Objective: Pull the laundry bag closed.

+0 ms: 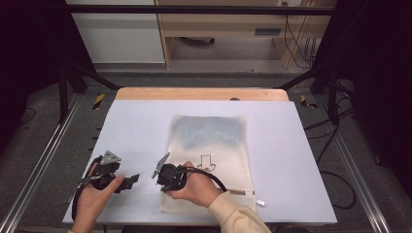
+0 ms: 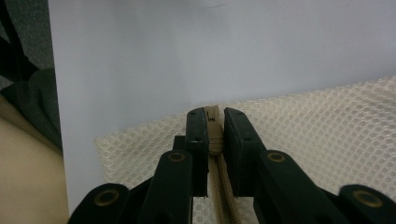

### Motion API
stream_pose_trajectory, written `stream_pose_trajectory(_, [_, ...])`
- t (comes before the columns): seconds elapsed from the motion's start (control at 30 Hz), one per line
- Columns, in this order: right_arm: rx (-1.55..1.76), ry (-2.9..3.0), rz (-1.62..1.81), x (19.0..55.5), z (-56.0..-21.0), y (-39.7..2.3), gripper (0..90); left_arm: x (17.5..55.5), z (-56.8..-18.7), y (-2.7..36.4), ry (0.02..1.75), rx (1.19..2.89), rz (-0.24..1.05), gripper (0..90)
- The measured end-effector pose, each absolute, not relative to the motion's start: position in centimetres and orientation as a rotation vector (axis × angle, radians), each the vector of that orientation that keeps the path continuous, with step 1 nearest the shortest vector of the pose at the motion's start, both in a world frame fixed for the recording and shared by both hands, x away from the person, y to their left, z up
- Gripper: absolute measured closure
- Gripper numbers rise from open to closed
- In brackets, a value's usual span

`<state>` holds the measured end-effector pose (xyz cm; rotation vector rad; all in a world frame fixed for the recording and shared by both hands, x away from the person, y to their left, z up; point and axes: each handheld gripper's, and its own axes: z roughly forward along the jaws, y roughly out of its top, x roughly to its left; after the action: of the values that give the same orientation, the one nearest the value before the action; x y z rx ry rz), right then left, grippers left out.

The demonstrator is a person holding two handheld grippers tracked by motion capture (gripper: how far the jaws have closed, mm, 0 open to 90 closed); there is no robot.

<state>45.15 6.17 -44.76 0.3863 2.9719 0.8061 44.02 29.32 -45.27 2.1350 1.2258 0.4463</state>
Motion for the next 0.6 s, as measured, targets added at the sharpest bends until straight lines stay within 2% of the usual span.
stream_pose_trajectory(0.17, [0.367,2.957,0.831,44.8,-44.2,6.0,81.8,43.4,-45.3,29.0,1.201,2.170,0.420,12.2])
stream_pose_trajectory(0.47, [0.298,2.948,0.846,44.7,-41.4,5.7,81.8,41.7,-44.8,28.4,1.180,2.111,0.384,12.3])
stream_pose_trajectory(0.6, [0.300,2.942,0.866,44.7,-41.1,5.3,81.8,40.9,-44.6,28.0,1.158,2.101,0.323,13.1])
